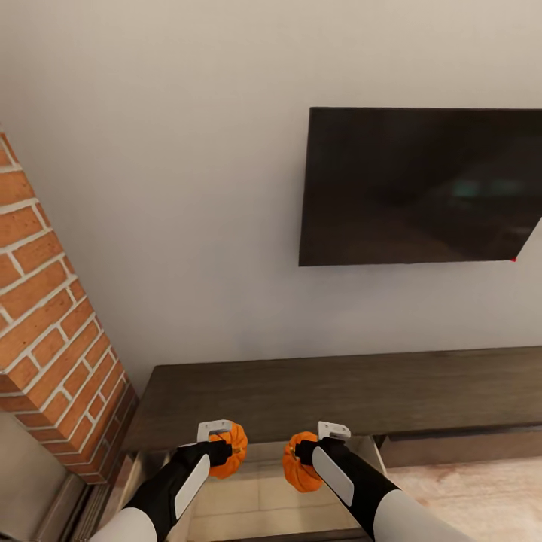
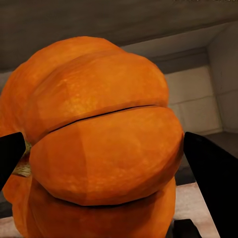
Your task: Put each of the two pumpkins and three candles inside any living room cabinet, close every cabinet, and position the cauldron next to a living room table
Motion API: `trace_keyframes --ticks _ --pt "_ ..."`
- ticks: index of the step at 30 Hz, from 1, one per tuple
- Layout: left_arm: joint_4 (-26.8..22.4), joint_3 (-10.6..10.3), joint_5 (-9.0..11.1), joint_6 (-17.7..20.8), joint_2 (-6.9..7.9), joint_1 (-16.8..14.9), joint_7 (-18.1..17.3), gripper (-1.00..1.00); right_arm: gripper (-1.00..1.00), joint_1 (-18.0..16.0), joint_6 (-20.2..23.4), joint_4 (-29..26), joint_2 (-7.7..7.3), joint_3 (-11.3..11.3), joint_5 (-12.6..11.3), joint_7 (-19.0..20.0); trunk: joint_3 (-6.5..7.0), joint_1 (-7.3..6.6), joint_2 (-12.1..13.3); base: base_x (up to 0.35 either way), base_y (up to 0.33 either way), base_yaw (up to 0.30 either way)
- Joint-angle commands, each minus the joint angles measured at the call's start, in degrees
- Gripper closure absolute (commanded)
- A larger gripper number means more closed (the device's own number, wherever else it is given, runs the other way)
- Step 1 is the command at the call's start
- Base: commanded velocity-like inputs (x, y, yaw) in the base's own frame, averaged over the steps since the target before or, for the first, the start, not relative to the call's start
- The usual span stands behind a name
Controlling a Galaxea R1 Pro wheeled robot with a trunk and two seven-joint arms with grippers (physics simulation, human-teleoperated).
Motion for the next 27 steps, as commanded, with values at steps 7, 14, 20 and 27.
trace_keyframes --ticks 7,14,20,27 --pt "-0.09 -0.38 0.59 0.17 0.04 -0.05 0.44 1.0 1.0 -0.06 0.14 -0.12 -0.05 0.32 -0.35 -0.46 -1.31 1.55 -2.87 0.0 0.0 0.052" --pt "-0.09 -0.45 0.55 0.17 0.01 -0.05 0.43 1.0 1.0 -0.06 0.14 -0.12 -0.05 0.3 -0.35 -0.46 -2.57 3.09 -5.68 0.0 0.0 0.002" --pt "-0.09 -0.47 0.5 0.17 -0.02 -0.05 0.43 1.0 1.0 -0.06 0.14 -0.12 -0.05 0.31 -0.35 -0.46 -3.47 4.18 -7.69 0.0 0.0 0.04" --pt "-0.09 -0.48 0.5 0.17 -0.05 -0.05 0.44 1.0 1.0 -0.06 0.14 -0.12 -0.05 0.32 -0.35 -0.51 -4.36 5.28 -9.69 0.0 0.0 0.256"
